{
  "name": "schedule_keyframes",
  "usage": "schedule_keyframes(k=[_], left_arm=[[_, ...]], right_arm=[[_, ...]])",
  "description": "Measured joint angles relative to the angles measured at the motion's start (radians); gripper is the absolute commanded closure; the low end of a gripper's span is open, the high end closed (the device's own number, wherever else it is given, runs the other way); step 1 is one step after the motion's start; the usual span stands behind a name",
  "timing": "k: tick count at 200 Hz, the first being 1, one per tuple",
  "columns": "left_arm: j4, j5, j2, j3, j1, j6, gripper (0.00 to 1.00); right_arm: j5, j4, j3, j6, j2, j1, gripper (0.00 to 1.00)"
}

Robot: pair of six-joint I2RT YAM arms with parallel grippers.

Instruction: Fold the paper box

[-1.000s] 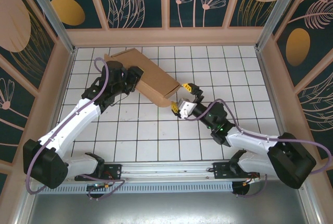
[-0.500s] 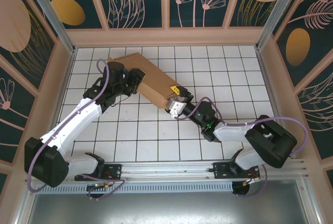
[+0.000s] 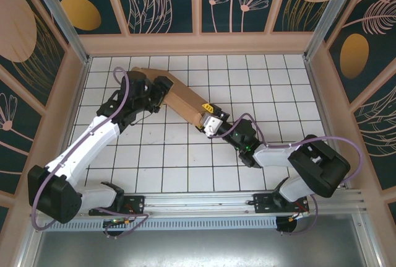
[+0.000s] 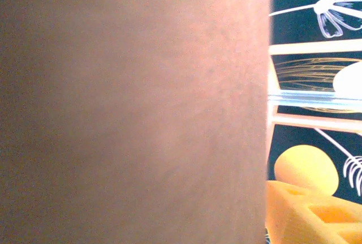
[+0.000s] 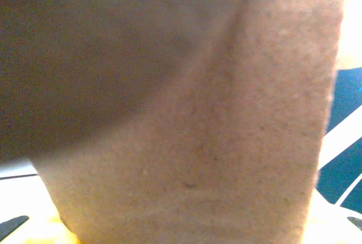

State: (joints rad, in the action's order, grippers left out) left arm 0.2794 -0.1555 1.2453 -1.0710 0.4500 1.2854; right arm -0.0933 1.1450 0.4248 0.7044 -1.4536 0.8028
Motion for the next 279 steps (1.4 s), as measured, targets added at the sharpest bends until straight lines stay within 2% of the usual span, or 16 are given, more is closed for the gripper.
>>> schedule_keyframes(k=[29, 71, 90, 117, 139, 159, 178, 214, 247, 279], left_arm=[[0.027, 0.022, -0.096, 0.009, 0.000, -0.093, 0.27], [0.095, 0.135, -0.293, 0.025, 0.000, -0.257, 0.42], [0.129, 0.190, -0.332, -0.001, 0.000, -0.330, 0.47], [0.127, 0.182, -0.257, -0.124, 0.000, -0.397, 0.50], [0.084, 0.096, -0.107, -0.224, 0.000, -0.426, 0.52], [0.051, 0.003, 0.028, -0.247, 0.000, -0.428, 0.53], [0.023, -0.072, 0.102, -0.195, 0.000, -0.415, 0.53], [-0.023, -0.149, 0.110, -0.034, 0.000, -0.374, 0.54], [-0.083, -0.159, 0.103, 0.037, 0.000, -0.354, 0.53], [-0.151, -0.143, 0.072, 0.100, 0.000, -0.349, 0.53]], right_arm=[[-0.037, 0.029, -0.029, -0.108, 0.000, -0.012, 0.57], [-0.115, 0.072, -0.082, -0.238, -0.044, -0.055, 0.59], [-0.156, 0.083, -0.095, -0.277, -0.072, -0.074, 0.59], [-0.225, 0.118, -0.095, -0.322, -0.125, -0.077, 0.59], [-0.272, 0.153, -0.095, -0.350, -0.184, -0.078, 0.59], [-0.301, 0.175, -0.095, -0.377, -0.229, -0.084, 0.59], [-0.319, 0.211, -0.095, -0.406, -0.254, -0.100, 0.58], [-0.356, 0.254, -0.095, -0.439, -0.293, -0.123, 0.58], [-0.407, 0.277, -0.092, -0.475, -0.321, -0.156, 0.58], [-0.451, 0.277, -0.076, -0.502, -0.333, -0.176, 0.53]])
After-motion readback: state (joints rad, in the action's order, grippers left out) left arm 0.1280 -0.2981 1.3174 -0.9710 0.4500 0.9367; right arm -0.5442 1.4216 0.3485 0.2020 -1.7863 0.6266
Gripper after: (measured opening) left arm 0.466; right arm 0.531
